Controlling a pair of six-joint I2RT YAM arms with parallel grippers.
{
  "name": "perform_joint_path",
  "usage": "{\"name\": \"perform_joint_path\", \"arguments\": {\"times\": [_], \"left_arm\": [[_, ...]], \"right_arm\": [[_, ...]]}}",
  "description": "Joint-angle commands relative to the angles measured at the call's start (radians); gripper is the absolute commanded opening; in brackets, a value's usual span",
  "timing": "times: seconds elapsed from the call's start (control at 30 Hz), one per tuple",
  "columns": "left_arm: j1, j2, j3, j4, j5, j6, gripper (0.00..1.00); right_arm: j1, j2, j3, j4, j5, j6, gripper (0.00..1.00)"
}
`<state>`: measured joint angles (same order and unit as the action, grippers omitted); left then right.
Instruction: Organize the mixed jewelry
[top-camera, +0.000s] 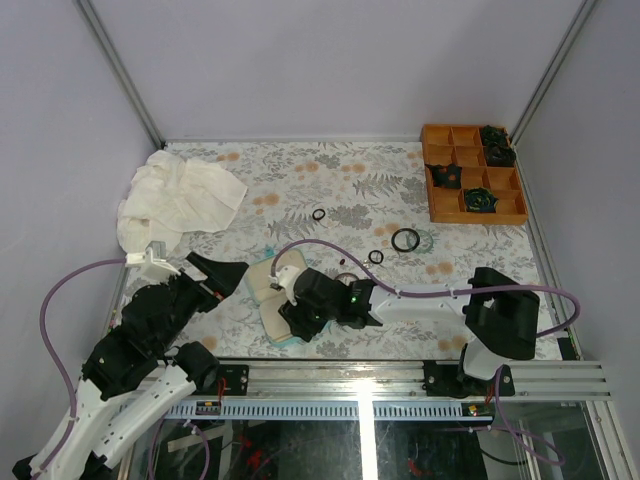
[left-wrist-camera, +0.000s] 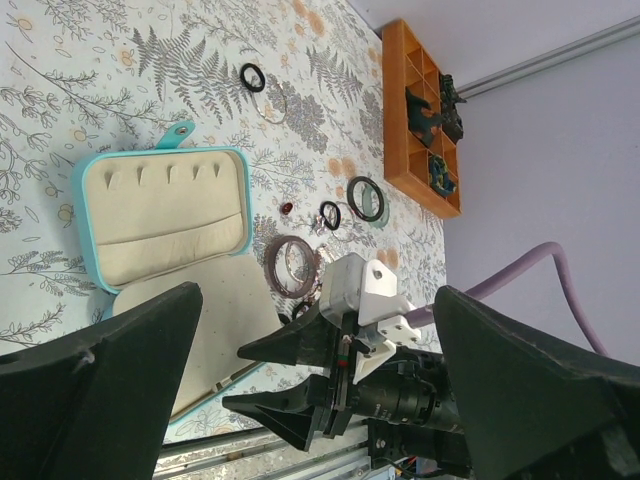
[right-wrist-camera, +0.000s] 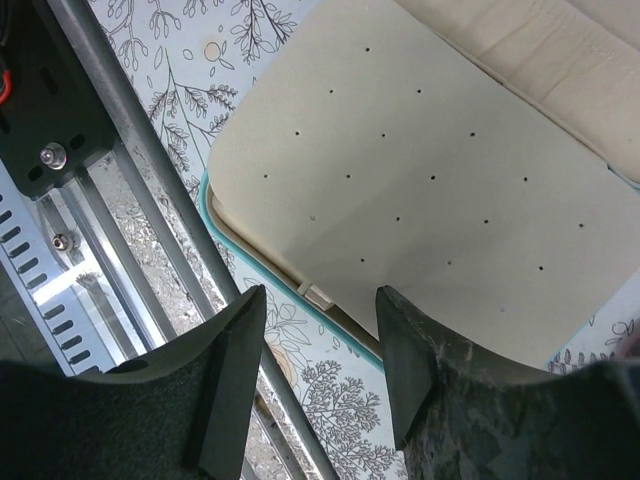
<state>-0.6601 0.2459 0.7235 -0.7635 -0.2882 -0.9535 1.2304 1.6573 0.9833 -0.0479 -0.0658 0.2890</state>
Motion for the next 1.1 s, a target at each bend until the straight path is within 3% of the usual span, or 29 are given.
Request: {"name": "perform_joint_path", "arguments": {"times": [0.0, 0.33, 0.7, 1.07], "left_arm": [[0.005, 0.012, 0.027, 0.043, -0.013, 0.012, 1.00], [0.005, 0.019, 0.026, 0.053, -0.008, 0.010, 1.00], [0.005, 0.016, 0.006, 0.054, -0.010, 0.003, 1.00], [0.005, 0.075, -0.059, 0.118, 0.045, -0.008, 0.99]], "right_arm": [[0.003, -0.059, 0.032, -0.035, 0.040, -0.025, 0.56], [0.003, -0.069, 0.054, -0.060, 0.067, -0.041, 0.58], [-0.008, -0.131, 0.069, -0.093, 0.203, -0.010, 0.62], [-0.070, -0.095, 0.060, -0.112, 0.180, 0.019, 0.52]]}}
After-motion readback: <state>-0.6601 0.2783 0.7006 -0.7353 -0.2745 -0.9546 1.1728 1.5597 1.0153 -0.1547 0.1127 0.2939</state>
